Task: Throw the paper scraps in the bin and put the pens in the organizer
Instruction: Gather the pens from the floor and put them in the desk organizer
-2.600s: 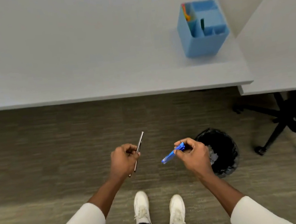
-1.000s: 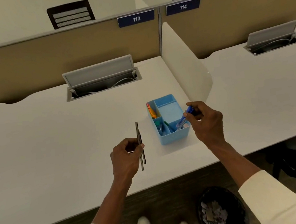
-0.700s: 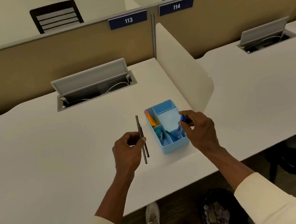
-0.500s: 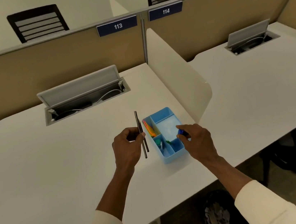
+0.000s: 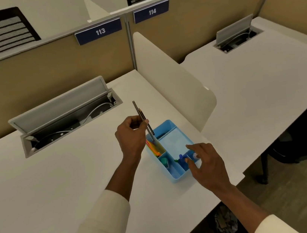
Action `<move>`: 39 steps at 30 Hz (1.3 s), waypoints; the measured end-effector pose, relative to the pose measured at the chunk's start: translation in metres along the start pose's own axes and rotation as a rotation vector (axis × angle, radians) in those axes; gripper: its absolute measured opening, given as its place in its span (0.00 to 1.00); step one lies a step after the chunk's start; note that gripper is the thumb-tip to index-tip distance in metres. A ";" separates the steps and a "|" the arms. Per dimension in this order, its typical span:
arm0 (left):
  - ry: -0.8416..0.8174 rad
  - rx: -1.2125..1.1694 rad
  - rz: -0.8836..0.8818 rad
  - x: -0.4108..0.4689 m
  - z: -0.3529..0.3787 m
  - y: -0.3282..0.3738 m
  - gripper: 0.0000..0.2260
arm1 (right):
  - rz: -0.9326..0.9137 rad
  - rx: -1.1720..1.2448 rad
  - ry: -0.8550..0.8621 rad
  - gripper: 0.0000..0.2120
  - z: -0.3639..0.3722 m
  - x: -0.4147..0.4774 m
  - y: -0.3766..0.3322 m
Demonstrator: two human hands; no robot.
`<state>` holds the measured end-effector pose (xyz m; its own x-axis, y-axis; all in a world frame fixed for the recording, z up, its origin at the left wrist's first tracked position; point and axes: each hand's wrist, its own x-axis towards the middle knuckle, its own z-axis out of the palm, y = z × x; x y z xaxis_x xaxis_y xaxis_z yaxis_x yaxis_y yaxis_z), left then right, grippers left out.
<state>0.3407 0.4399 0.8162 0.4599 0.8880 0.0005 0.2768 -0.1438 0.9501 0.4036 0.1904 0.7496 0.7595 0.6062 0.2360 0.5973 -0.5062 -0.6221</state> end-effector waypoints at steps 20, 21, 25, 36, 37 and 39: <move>0.025 0.144 0.030 0.005 0.048 -0.058 0.06 | 0.085 -0.165 -0.099 0.29 0.006 -0.022 0.003; 0.039 0.165 0.016 0.006 0.049 -0.059 0.06 | 0.085 -0.178 -0.103 0.29 0.006 -0.021 0.003; 0.046 0.278 -0.003 0.004 0.049 -0.063 0.09 | 0.072 -0.217 -0.108 0.28 0.005 -0.021 0.002; -0.041 0.254 -0.068 0.001 0.037 -0.076 0.12 | 0.093 -0.235 -0.125 0.30 0.005 -0.018 0.001; -0.053 0.244 -0.079 0.002 0.033 -0.076 0.13 | 0.094 -0.229 -0.127 0.30 0.005 -0.018 0.001; -0.079 0.255 -0.099 0.001 0.026 -0.074 0.16 | 0.093 -0.220 -0.128 0.31 0.005 -0.018 0.001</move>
<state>0.3430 0.4400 0.7374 0.4816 0.8678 -0.1225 0.5221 -0.1719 0.8354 0.3895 0.1820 0.7412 0.7835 0.6163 0.0799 0.5784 -0.6762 -0.4563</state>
